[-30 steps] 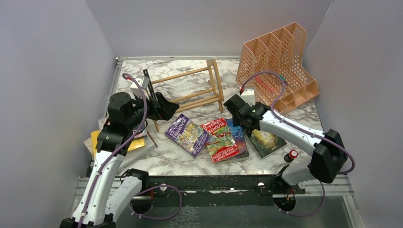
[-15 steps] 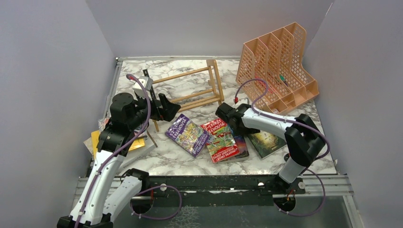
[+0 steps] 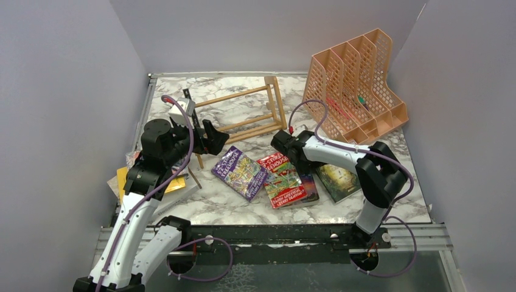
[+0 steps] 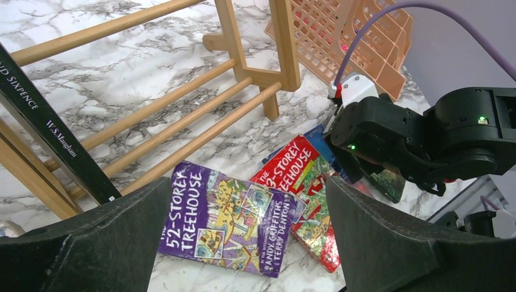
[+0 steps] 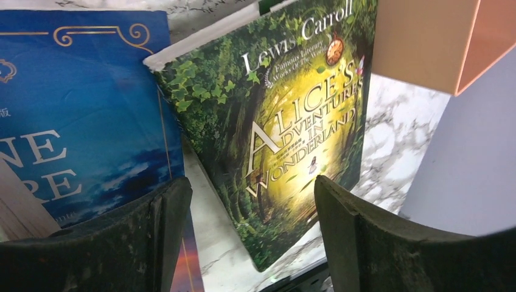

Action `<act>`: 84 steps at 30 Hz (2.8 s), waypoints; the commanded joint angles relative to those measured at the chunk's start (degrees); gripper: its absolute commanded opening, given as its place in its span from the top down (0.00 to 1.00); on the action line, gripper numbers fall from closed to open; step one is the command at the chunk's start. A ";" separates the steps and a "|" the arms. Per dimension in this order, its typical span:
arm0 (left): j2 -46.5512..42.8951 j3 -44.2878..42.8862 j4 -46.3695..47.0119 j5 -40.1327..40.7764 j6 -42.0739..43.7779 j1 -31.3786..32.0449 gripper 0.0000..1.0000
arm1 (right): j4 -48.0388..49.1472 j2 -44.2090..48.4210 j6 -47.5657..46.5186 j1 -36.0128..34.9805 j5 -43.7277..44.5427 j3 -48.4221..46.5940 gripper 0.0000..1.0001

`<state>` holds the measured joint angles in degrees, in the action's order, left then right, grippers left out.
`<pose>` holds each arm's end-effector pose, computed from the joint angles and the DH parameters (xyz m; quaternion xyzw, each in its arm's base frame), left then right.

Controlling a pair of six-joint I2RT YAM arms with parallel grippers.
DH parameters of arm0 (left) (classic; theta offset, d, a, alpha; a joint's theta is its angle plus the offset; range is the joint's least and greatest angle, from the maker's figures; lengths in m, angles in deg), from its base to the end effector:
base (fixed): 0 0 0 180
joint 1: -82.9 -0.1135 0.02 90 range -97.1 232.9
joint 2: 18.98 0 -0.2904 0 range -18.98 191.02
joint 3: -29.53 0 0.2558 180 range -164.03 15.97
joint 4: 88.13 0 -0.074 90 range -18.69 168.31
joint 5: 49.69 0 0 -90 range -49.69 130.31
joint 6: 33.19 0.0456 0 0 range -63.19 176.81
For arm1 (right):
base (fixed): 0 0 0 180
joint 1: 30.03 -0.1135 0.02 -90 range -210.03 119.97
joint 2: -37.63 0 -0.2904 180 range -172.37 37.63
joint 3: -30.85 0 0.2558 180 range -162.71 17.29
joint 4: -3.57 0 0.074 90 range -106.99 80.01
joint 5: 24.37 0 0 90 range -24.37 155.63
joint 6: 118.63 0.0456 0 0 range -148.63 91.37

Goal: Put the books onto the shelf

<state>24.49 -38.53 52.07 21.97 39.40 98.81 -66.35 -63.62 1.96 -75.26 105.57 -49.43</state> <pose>0.1452 -0.0563 0.3890 0.0865 0.7855 -0.2932 0.5381 0.2418 0.2022 0.1978 -0.1224 0.9318 -0.2739 0.2041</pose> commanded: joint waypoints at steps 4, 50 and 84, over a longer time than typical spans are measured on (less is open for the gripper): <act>-1.00 -1.23 -0.55 2.02 1.15 0.36 0.04 | 9.29 -1.70 -10.34 1.34 -8.78 2.19 0.28; -0.36 -0.27 0.03 3.67 -0.33 0.36 0.04 | 9.01 2.04 -13.96 -0.72 3.08 -1.47 0.79; 7.44 8.34 25.00 -15.09 -27.69 1.97 0.03 | 38.45 49.72 -6.04 -0.82 -28.10 -3.51 0.99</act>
<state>31.20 -31.25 67.68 11.32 18.18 99.37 -41.43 -14.88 -8.14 -75.72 91.15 -53.89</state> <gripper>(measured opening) 0.966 0.128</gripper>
